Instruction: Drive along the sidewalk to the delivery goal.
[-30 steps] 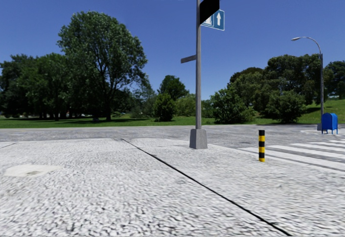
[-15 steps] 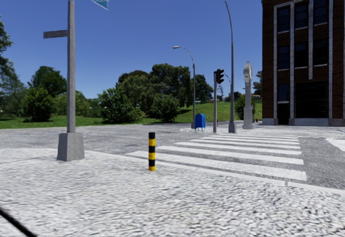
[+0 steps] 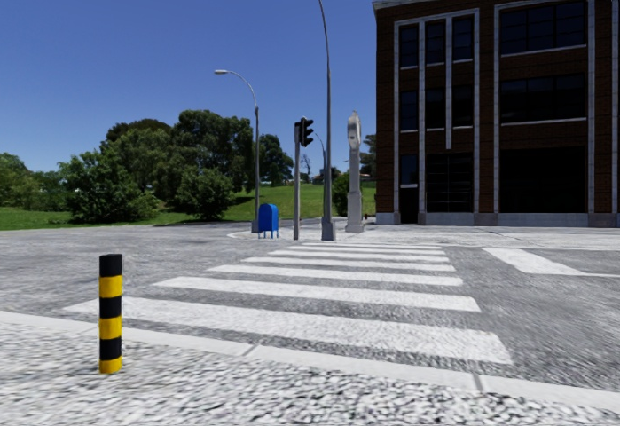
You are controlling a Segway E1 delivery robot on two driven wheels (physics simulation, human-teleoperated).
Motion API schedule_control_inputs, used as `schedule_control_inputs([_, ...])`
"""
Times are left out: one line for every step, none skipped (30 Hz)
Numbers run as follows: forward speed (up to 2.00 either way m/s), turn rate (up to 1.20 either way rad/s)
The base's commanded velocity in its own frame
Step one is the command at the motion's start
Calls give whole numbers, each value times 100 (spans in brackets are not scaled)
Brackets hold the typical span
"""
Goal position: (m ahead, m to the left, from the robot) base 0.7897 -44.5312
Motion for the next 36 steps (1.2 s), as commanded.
schedule_control_inputs([200, 0])
schedule_control_inputs([200, 0])
schedule_control_inputs([200, 0])
schedule_control_inputs([200, 0])
schedule_control_inputs([200, 0])
schedule_control_inputs([200, 0])
schedule_control_inputs([200, 0])
schedule_control_inputs([200, 0])
schedule_control_inputs([200, 0])
schedule_control_inputs([200, 0])
schedule_control_inputs([200, 0])
schedule_control_inputs([200, 0])
schedule_control_inputs([200, 0])
schedule_control_inputs([200, 0])
schedule_control_inputs([200, -14])
schedule_control_inputs([200, -25])
schedule_control_inputs([200, -31])
schedule_control_inputs([200, -35])
schedule_control_inputs([200, -37])
schedule_control_inputs([200, -37])
schedule_control_inputs([200, -48])
schedule_control_inputs([200, -57])
schedule_control_inputs([200, -69])
schedule_control_inputs([200, -78])
schedule_control_inputs([200, -82])
schedule_control_inputs([200, -82])
schedule_control_inputs([200, -89])
schedule_control_inputs([200, -94])
schedule_control_inputs([200, -95])
schedule_control_inputs([200, -59])
schedule_control_inputs([200, -59])
schedule_control_inputs([200, -4])
schedule_control_inputs([200, 0])
schedule_control_inputs([200, 0])
schedule_control_inputs([200, 0])
schedule_control_inputs([200, 0])
